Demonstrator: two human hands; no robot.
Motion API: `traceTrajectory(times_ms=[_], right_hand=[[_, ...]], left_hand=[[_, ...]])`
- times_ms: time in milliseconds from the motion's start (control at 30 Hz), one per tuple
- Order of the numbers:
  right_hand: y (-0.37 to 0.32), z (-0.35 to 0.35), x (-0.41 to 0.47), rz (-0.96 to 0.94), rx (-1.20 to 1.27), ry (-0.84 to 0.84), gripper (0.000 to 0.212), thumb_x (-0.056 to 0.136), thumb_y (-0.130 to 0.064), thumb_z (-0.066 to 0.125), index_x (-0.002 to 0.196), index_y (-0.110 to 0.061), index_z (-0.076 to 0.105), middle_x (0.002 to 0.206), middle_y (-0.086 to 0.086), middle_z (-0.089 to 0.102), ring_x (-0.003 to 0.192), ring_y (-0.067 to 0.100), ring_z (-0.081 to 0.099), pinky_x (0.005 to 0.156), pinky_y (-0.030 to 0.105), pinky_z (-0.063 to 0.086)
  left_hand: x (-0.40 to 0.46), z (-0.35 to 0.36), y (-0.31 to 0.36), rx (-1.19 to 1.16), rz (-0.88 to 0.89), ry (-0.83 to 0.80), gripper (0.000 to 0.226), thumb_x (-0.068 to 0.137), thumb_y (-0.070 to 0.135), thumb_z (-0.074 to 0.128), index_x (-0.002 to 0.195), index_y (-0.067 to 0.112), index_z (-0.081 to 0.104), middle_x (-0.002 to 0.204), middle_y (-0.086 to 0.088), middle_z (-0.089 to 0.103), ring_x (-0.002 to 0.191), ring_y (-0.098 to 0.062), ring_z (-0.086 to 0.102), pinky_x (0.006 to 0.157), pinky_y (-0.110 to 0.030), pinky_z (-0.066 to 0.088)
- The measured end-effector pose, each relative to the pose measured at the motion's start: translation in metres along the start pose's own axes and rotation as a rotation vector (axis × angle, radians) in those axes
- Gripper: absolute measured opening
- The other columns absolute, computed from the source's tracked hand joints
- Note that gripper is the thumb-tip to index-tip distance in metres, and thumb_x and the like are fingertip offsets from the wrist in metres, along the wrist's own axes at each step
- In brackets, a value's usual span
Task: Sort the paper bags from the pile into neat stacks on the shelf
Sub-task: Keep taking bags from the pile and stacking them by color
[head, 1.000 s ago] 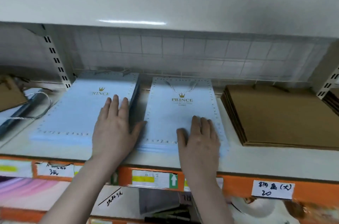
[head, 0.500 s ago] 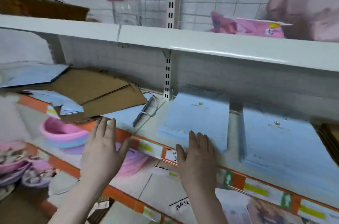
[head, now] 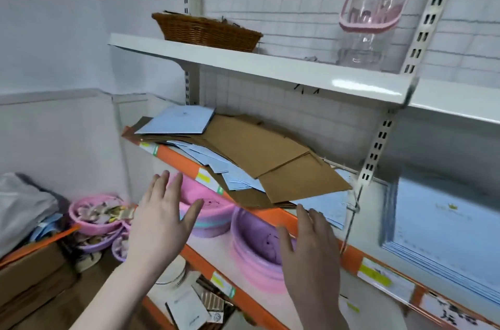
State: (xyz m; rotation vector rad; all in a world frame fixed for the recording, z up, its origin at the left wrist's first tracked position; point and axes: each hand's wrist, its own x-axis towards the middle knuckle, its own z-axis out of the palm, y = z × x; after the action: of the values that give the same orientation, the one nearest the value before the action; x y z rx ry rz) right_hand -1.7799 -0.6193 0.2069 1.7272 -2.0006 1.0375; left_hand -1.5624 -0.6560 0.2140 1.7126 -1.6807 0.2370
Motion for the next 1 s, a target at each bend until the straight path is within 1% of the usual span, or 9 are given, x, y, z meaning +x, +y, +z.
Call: traceTrajectory(times_ms=[100,167,267,400,500,667,767,900,1000], right_hand=[[-0.025,0.032,0.025,-0.015,0.003,-0.017,0.039,0.075,-0.028,0.074,0.103,-0.002,0.068,0.095,0.016,0.067,0.085,0.035,0.065,0.071,0.042,0.054],[-0.044,0.056,0.046,-0.021,0.038,-0.023,0.044,0.070,-0.026,0.080,0.105,-0.003,0.068,0.095,0.015,0.066,0.084,0.033,0.064,0.069,0.041,0.054],[-0.072,0.094,0.082,-0.043,0.089,0.000,0.041,0.081,-0.030,0.069,0.113,-0.004,0.064,0.102,0.015,0.064,0.093,0.032,0.062,0.076,0.042,0.054],[-0.108,0.135,0.132,-0.070,0.103,-0.033,0.048,0.082,-0.032,0.069,0.120,-0.005,0.061,0.110,0.016,0.063,0.102,0.033,0.060,0.084,0.044,0.051],[-0.134,0.159,0.162,-0.075,0.108,-0.146,0.052,0.090,-0.038,0.056,0.133,-0.009,0.050,0.124,0.012,0.056,0.117,0.029,0.051,0.097,0.040,0.043],[-0.171,0.204,0.187,-0.114,0.126,-0.099,0.046,0.077,-0.029,0.073,0.111,-0.001,0.064,0.096,0.014,0.065,0.092,0.033,0.063,0.075,0.043,0.055],[-0.195,0.227,0.200,-0.114,0.092,-0.122,0.043,0.082,-0.034,0.067,0.113,-0.004,0.061,0.099,0.011,0.064,0.096,0.030,0.061,0.082,0.040,0.053],[-0.220,0.254,0.214,-0.078,0.049,-0.218,0.045,0.092,-0.039,0.051,0.127,-0.010,0.050,0.116,0.009,0.056,0.112,0.028,0.051,0.097,0.039,0.042],[-0.238,0.278,0.224,-0.027,-0.080,-0.181,0.052,0.081,-0.039,0.068,0.119,-0.003,0.059,0.101,0.014,0.064,0.094,0.033,0.062,0.077,0.042,0.052]], left_hand=[[0.030,0.010,-0.029,0.001,-0.027,0.025,0.071,0.081,0.053,0.040,0.118,-0.005,0.059,0.122,-0.032,0.055,0.114,-0.049,0.052,0.090,-0.057,0.045],[0.056,0.018,-0.047,0.010,-0.044,0.049,0.062,0.085,0.047,0.054,0.120,-0.005,0.058,0.125,-0.032,0.053,0.118,-0.048,0.049,0.095,-0.056,0.041],[0.103,0.032,-0.074,0.002,-0.073,0.051,0.055,0.087,0.035,0.064,0.127,-0.001,0.053,0.136,-0.028,0.046,0.130,-0.042,0.038,0.104,-0.052,0.033],[0.168,0.049,-0.104,0.005,-0.093,0.039,0.065,0.084,0.047,0.053,0.125,-0.003,0.054,0.134,-0.029,0.046,0.130,-0.041,0.037,0.106,-0.049,0.031],[0.213,0.064,-0.125,0.031,-0.090,0.024,0.074,0.079,0.055,0.043,0.120,-0.004,0.057,0.123,-0.032,0.052,0.120,-0.046,0.044,0.104,-0.053,0.034],[0.264,0.091,-0.158,0.022,-0.072,-0.048,0.055,0.090,0.042,0.051,0.133,0.008,0.048,0.136,-0.018,0.046,0.131,-0.034,0.035,0.109,-0.040,0.025],[0.292,0.109,-0.177,0.021,-0.014,-0.073,0.069,0.084,0.058,0.033,0.124,0.006,0.054,0.126,-0.014,0.054,0.123,-0.032,0.043,0.103,-0.037,0.030],[0.327,0.127,-0.198,0.017,-0.024,-0.180,0.069,0.090,0.057,0.041,0.131,0.002,0.049,0.133,-0.022,0.047,0.128,-0.035,0.039,0.106,-0.044,0.028],[0.358,0.143,-0.224,0.033,-0.010,-0.331,0.072,0.090,0.063,0.035,0.136,0.009,0.040,0.135,-0.020,0.045,0.126,-0.034,0.037,0.108,-0.044,0.028]])
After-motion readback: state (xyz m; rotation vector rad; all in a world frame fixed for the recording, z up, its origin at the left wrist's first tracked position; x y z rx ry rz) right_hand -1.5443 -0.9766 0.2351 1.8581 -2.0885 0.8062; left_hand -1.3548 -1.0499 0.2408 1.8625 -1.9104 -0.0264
